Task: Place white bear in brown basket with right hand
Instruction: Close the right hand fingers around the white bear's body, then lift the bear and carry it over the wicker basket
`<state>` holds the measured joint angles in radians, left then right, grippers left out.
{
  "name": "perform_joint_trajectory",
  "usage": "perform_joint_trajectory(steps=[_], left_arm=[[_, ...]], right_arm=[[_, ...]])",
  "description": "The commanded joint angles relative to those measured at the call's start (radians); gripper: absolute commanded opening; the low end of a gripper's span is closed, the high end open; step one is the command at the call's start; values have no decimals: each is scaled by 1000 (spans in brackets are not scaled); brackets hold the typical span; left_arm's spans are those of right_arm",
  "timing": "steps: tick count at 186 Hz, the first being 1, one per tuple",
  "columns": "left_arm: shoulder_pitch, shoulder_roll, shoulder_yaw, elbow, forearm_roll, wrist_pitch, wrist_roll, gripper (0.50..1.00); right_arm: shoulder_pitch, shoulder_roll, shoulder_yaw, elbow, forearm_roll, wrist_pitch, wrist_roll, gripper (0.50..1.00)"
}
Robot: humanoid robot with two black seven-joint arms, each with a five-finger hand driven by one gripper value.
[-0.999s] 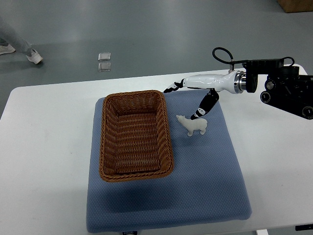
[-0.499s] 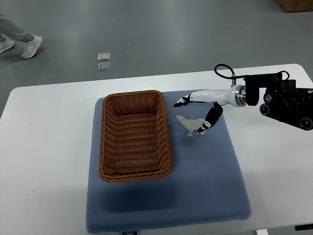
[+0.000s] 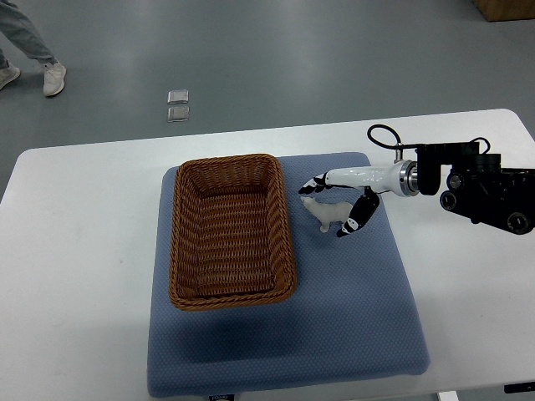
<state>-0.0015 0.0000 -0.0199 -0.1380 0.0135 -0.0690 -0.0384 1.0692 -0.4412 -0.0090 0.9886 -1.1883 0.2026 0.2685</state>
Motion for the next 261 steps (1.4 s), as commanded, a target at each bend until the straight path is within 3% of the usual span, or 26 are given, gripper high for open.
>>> perform_joint_trajectory(steps=[1,15,30,87,99,120,150,163,213,261], left_arm=[[0,0,0,0,0,0,0,1000],[0,0,0,0,0,0,0,1000],[0,0,0,0,0,0,0,1000],[0,0,0,0,0,0,0,1000],[0,0,0,0,0,0,0,1000],[0,0,0,0,0,0,0,1000],[0,0,0,0,0,0,0,1000],[0,0,0,0,0,0,0,1000],[0,0,0,0,0,0,0,1000],[0,0,2,0,0,0,0,1000]], right_arm=[[-5,2,1,-8,-1,-19,0,879],[-6,2,3,-13,-1,-22,0,856],[-8,4,1,-15,-2,-22,0,799],[-25,6,7,-18,-4,-23,1,778],[-25,7,6,-19,-5,-23,1,738],[-26,7,6,-21,-16,-23,1,621],[-32,7,6,-22,-28,-38,1,574],[-32,7,6,-21,-30,-38,1,501],[-8,2,9,-21,-28,-37,3,500],[132,1,11,-21,-28,-22,5,500]])
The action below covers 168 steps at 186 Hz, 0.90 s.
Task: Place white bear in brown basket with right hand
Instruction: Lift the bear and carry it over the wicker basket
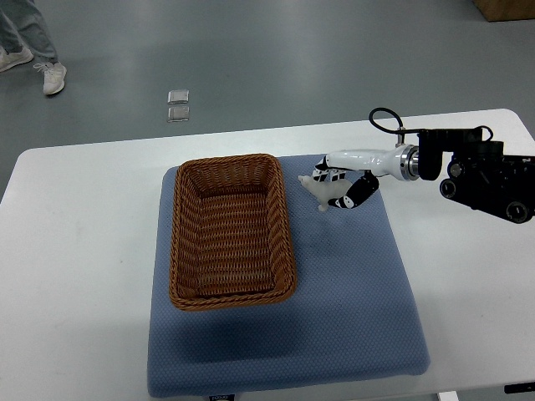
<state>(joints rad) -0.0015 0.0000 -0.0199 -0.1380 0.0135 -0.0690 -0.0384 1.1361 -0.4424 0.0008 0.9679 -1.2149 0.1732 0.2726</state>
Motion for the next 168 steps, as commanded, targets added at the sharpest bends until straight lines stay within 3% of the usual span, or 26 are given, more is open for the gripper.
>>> perform_joint_trajectory(steps=[1,22,63,115,168], left_arm=[[0,0,0,0,0,0,0,1000],[0,0,0,0,0,0,0,1000],[0,0,0,0,0,0,0,1000],[0,0,0,0,0,0,0,1000],[0,0,-2,0,0,0,0,1000]], right_arm=[[73,2,1,0,0,8,0,500],[143,13,1,-2,0,11,0,500],[229,183,-10,-48,0,19,2,500],[209,350,-15,-115,-3,19,2,500],[139,432,-45,-121,-6,16,2,500]])
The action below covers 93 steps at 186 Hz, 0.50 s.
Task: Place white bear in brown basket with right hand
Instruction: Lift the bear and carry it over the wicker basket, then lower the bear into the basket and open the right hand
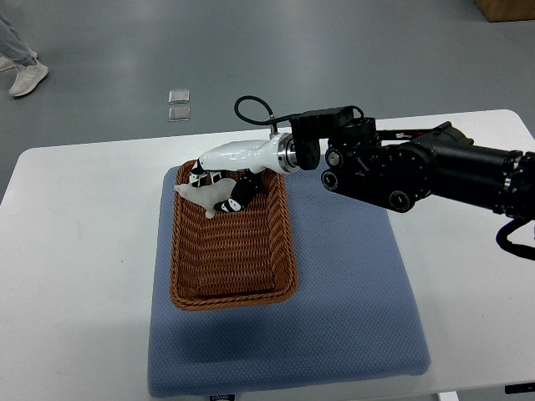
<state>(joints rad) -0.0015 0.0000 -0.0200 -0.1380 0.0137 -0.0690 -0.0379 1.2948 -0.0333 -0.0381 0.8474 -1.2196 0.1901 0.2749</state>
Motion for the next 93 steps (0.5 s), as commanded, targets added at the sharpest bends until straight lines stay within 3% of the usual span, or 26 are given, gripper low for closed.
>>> perform_joint_trajectory(steps=[1,93], left_arm=[[0,0,-2,0,0,0,0,1000],[0,0,-2,0,-1,0,0,1000]], right_arm=[[-20,23,-6,-1,-1,-1,0,500],[-109,33,-45,-60,-14,-15,-3,500]])
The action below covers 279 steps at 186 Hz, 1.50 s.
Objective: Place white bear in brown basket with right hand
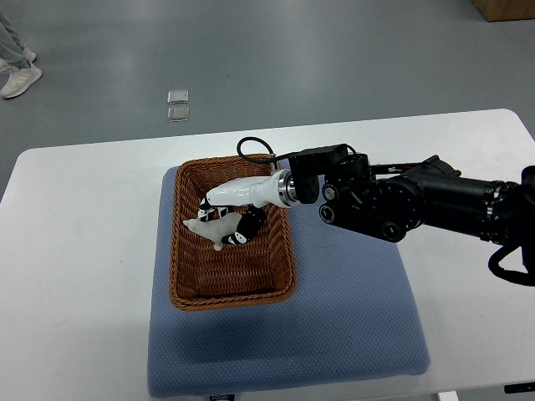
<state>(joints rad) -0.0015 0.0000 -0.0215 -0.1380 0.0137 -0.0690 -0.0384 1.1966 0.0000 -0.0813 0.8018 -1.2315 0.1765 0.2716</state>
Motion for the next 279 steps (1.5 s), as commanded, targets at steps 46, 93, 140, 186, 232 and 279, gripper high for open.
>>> perform_joint_trajectory(steps=[46,93,140,186,232,279], left_arm=[[0,0,0,0,-1,0,0,1000],[0,0,0,0,0,0,0,1000],[0,0,0,0,0,0,0,1000],[0,0,0,0,0,0,0,1000],[0,0,0,0,-1,0,0,1000],[0,0,-1,0,0,0,0,1000]], right_arm=[[-19,0,2,-21,1,-9,0,690],[-19,0,9,-20,10,-9,3,827],[-2,-15,38,-10,30,-3,9,897],[-6,-77,268,-10,125,15,9,903],[-212,-104,629,-12,343,3,97,905],[-402,-41,908,-18,388,-80,170,905]])
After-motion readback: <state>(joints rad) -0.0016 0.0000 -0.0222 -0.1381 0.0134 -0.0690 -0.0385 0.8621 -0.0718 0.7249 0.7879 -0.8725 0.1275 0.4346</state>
